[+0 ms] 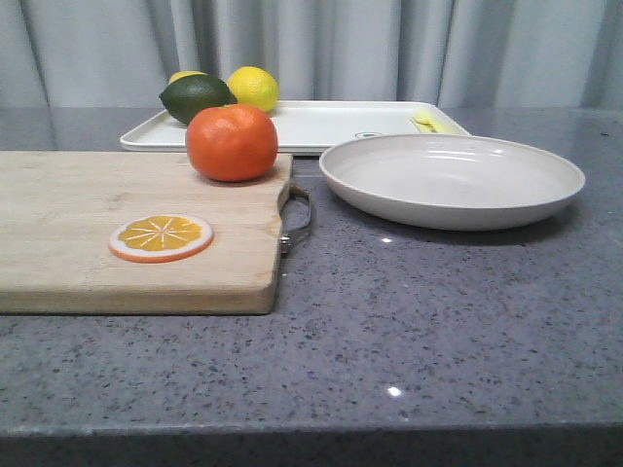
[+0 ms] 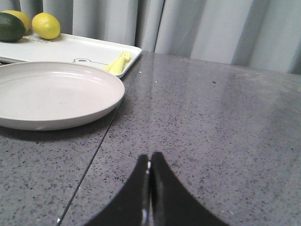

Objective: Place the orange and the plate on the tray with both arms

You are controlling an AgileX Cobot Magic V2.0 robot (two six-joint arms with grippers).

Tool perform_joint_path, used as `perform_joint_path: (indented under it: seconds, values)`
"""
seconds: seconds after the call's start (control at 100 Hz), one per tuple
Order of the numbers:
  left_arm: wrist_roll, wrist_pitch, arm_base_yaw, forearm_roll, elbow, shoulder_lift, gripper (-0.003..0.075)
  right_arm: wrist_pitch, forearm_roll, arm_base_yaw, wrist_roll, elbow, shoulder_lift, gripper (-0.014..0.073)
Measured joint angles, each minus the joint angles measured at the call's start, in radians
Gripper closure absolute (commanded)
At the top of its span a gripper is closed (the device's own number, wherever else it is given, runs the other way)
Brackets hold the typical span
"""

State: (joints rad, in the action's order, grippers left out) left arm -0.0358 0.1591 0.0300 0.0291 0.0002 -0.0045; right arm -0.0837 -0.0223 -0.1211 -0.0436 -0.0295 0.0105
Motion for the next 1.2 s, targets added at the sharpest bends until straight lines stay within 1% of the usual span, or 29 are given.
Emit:
perform_joint_path:
  seconds: [0.39,0.55,0.77,0.87,0.94,1.06,1.14,1.2]
  values:
    - [0.000,0.000,0.000,0.000,0.000,0.000,0.0741,0.000,0.000,0.000,0.000,0.000,0.000,0.0662]
    - [0.000,0.000,0.000,0.000,0.000,0.000,0.0741,-0.014,-0.032,0.000,0.000,0.000,0.000,0.0662]
    - [0.000,0.000,0.000,0.000,0.000,0.000,0.0741,-0.020,-0.038,0.000,0.000,0.000,0.000,0.0662]
    - [0.000,-0.034,0.000,-0.005,0.000,0.000,0.0741,-0.020,-0.038,0.000,0.000,0.000,0.000,0.0662]
    - [0.000,-0.070,0.000,-0.029,0.000,0.000,0.0741,-0.001,-0.038,0.000,0.000,0.000,0.000,0.0662]
    - [0.000,-0.130,0.000,-0.098,0.000,0.000,0.0741,0.084,-0.038,0.000,0.000,0.000,0.000,0.0662]
    - [0.000,-0.142,0.000,-0.123,0.000,0.000,0.0741,0.126,-0.028,0.000,0.002,0.000,0.000,0.0662]
    - [0.000,-0.138,0.000,-0.129,-0.007,0.000,0.0741,0.116,0.002,0.000,0.004,0.015,0.000,0.0662]
